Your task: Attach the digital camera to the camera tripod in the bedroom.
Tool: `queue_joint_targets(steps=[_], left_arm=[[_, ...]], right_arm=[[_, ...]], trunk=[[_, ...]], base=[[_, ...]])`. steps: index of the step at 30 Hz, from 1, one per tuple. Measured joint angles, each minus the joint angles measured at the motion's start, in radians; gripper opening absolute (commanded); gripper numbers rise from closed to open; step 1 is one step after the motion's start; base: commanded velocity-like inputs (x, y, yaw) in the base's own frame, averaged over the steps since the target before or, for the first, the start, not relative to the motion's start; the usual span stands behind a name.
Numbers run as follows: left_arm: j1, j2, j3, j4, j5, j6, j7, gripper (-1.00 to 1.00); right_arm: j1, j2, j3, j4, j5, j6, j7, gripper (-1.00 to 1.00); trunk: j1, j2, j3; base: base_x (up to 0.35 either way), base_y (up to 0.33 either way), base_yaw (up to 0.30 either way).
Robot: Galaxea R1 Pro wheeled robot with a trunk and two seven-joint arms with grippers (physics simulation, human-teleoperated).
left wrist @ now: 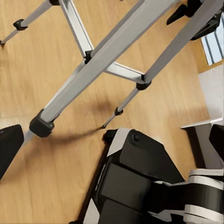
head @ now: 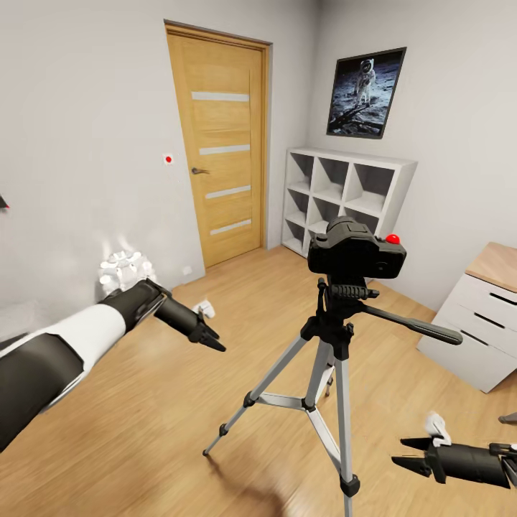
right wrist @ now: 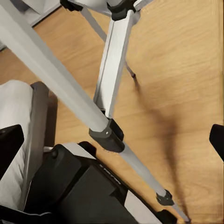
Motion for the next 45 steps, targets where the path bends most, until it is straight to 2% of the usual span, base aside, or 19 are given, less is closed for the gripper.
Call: queue_joint_targets(steps=[8,15,17,19,21,22,26,27,28,29,33,34,38,40,45], left_arm=[[0.04,-0.005,-0.001,0.068,0.023,-0.079,0.023,1.0],[0.076,-0.008,0.001,0.119,0.052,-0.161,0.028,1.0],[0.091,-0.006,0.001,0.133,0.082,-0.187,0.029,1.0],[0.116,-0.002,0.0,0.155,0.148,-0.24,0.03,1.0],[0.125,-0.001,0.002,0.166,0.175,-0.264,0.032,1.0],[0.133,0.001,0.001,0.181,0.2,-0.288,0.037,1.0],[0.145,0.002,0.002,0.224,0.245,-0.33,0.07,1.0],[0.151,0.002,0.002,0.237,0.263,-0.343,0.101,1.0],[0.176,0.006,-0.004,0.253,0.286,-0.359,0.2,1.0],[0.193,0.008,-0.001,0.255,0.291,-0.363,0.252,1.0],[0.223,0.009,0.001,0.258,0.296,-0.366,0.343,1.0],[0.238,0.01,-0.001,0.258,0.297,-0.367,0.385,1.0],[0.268,0.01,0.001,0.259,0.298,-0.368,0.458,1.0],[0.291,0.013,0.0,0.259,0.299,-0.368,0.521,1.0],[0.335,0.027,0.001,0.26,0.299,-0.368,0.616,1.0]], right_arm=[[0.0,-0.025,0.0,0.081,-0.001,-0.004,-0.007,1.0],[0.0,-0.034,0.0,0.15,-0.003,-0.019,-0.054,1.0],[0.0,-0.034,0.0,0.172,-0.005,-0.028,-0.082,1.0],[0.0,-0.034,0.0,0.212,-0.008,-0.035,-0.13,1.0],[0.0,-0.034,0.0,0.231,-0.01,-0.037,-0.147,1.0],[0.0,-0.033,0.0,0.249,-0.011,-0.04,-0.163,1.0],[0.0,-0.032,-0.001,0.279,-0.013,-0.05,-0.189,1.0],[0.0,-0.031,-0.001,0.29,-0.014,-0.055,-0.2,1.0],[0.0,-0.027,0.0,0.321,-0.016,-0.061,-0.227,1.0],[0.0,-0.025,0.0,0.334,-0.017,-0.062,-0.241,1.0],[0.0,-0.023,-0.001,0.355,-0.017,-0.064,-0.26,1.0],[0.0,-0.023,-0.001,0.367,-0.017,-0.065,-0.268,1.0],[0.0,-0.022,-0.001,0.389,-0.018,-0.065,-0.29,1.0],[0.0,-0.021,-0.001,0.408,-0.018,-0.066,-0.32,1.0],[0.0,-0.016,-0.001,0.447,-0.019,-0.08,-0.406,1.0]], trunk=[[0.0,0.0,0.0],[0.0,0.0,0.0],[0.0,0.0,0.0],[0.0,0.0,0.0],[0.0,0.0,0.0],[0.0,0.0,0.0],[0.0,0.0,0.0],[0.0,0.0,0.0],[0.0,0.0,0.0],[0.0,0.0,0.0],[0.0,0.0,0.0],[0.0,0.0,0.0],[0.0,0.0,0.0],[0.0,0.0,0.0],[0.0,0.0,0.0]], base=[[0.0,0.0,0.0],[0.0,0.0,0.0],[0.0,0.0,0.0],[0.0,0.0,0.0],[0.0,0.0,0.0],[0.0,0.0,0.0],[0.0,0.0,0.0],[0.0,0.0,0.0],[0.0,0.0,0.0],[0.0,0.0,0.0],[0.0,0.0,0.0],[0.0,0.0,0.0],[0.0,0.0,0.0],[0.0,0.0,0.0],[0.0,0.0,0.0]])
